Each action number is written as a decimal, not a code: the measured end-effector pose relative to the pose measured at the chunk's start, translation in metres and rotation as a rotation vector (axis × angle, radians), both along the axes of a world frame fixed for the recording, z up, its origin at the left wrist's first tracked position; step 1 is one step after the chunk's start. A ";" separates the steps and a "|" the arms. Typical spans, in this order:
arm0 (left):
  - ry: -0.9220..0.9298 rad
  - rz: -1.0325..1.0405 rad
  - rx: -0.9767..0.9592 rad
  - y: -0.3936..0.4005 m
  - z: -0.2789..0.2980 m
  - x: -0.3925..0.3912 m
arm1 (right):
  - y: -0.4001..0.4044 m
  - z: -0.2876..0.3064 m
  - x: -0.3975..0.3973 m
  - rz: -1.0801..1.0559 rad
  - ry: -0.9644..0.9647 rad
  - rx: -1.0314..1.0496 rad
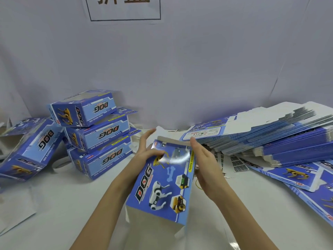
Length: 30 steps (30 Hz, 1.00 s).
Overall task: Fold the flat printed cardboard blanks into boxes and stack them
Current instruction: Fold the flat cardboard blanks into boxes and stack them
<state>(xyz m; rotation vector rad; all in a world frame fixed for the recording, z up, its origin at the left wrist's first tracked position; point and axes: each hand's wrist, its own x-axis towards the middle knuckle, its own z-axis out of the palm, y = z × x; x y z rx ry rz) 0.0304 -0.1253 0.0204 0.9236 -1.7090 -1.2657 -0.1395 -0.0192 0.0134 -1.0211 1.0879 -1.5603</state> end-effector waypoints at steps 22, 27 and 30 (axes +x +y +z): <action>0.256 -0.053 0.453 0.032 0.008 0.015 | 0.003 -0.004 -0.001 -0.038 0.093 -0.226; 0.228 -0.105 0.317 0.038 0.010 0.018 | 0.003 0.000 0.002 -0.059 0.061 -0.201; 0.218 -0.120 0.250 0.038 0.009 0.013 | 0.005 0.003 0.001 -0.047 0.025 -0.155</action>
